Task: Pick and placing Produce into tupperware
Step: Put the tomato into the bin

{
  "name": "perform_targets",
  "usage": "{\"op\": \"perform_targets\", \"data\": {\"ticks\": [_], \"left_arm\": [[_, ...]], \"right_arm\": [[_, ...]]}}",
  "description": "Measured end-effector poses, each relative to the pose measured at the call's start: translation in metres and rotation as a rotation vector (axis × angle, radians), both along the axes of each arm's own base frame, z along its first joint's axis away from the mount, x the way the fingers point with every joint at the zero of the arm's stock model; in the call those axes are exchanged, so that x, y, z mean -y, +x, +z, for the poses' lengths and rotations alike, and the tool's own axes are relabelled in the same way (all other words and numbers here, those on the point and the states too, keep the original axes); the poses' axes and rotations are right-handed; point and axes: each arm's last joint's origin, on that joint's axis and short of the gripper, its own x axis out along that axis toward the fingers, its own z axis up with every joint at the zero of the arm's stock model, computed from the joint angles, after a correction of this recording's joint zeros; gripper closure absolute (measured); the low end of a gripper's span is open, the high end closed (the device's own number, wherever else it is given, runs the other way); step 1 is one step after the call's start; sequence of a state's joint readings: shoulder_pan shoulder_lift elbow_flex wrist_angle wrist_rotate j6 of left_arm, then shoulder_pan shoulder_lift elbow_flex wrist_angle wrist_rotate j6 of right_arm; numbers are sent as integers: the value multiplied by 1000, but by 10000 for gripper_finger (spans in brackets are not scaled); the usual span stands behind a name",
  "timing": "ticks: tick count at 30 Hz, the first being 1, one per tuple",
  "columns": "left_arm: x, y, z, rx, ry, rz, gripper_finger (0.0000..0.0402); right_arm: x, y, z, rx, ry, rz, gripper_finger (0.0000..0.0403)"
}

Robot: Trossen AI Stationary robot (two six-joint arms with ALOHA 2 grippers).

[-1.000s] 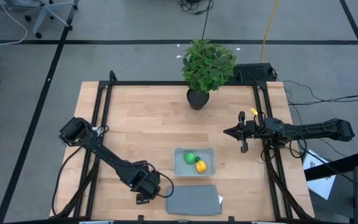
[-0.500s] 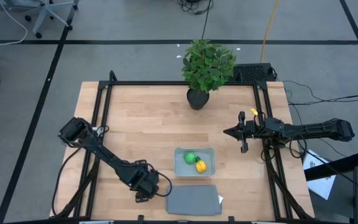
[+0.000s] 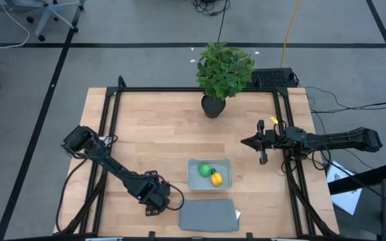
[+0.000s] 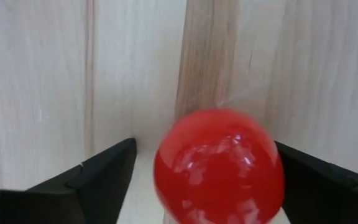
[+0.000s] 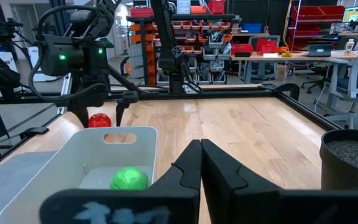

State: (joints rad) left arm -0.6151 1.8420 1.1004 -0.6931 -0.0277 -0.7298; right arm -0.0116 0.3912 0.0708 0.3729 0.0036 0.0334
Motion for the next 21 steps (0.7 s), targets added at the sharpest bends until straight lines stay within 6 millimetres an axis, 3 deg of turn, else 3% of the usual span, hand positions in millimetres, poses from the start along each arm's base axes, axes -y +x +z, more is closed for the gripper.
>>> {"op": "perform_targets", "data": {"ticks": [11, 21], "left_arm": [[-2, 1, 2, -19, 10, -24, 157], [-2, 11, 13, -20, -12, -134, 117]], "right_arm": [[0, 0, 0, 0, 0, 0, 403], [0, 0, 0, 0, 0, 0, 403]]}}
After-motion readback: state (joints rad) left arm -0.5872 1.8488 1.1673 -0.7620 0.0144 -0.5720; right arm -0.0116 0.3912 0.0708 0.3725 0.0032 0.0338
